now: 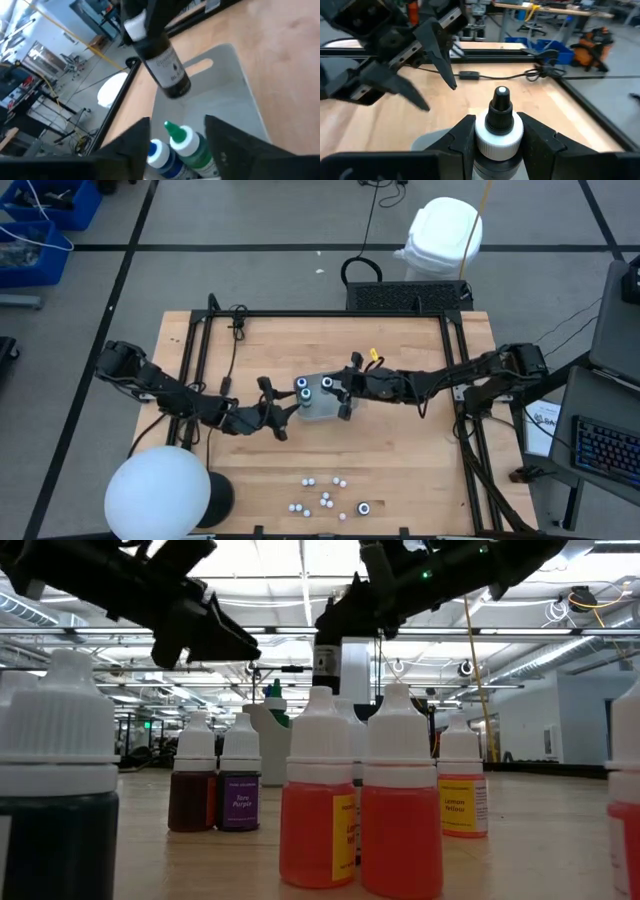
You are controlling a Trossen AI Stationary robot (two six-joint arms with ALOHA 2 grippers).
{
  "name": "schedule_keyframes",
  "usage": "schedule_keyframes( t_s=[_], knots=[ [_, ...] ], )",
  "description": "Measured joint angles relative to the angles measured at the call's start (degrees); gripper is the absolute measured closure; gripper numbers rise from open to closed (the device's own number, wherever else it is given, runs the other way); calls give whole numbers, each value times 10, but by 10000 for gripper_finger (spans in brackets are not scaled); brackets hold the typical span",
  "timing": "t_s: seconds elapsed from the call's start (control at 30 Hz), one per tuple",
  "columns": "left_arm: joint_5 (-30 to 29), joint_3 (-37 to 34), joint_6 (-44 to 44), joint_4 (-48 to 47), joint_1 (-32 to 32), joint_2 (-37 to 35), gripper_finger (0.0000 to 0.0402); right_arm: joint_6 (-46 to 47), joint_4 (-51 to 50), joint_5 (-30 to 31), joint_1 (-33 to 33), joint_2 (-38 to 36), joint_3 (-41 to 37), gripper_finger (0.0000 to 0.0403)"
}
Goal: Pick & Place food coloring
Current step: Put the large black food coloring bottle into the gray bin
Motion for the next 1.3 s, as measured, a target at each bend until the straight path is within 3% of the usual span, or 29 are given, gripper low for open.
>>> schedule_keyframes(
  t_s=[0.2,0.27,0.53,1.3],
  knots=[
    [86,0,15,2,-29,-42,370,9,7,-42,-5,8,-6,287],
    [109,0,19,-1,-40,-54,391,15,13,-49,-6,18,-6,286],
    [85,0,26,-14,-64,-69,397,18,69,-50,-17,81,-7,287],
    [84,0,23,-27,-63,-69,397,8,130,-51,-65,160,-6,284]
  ],
)
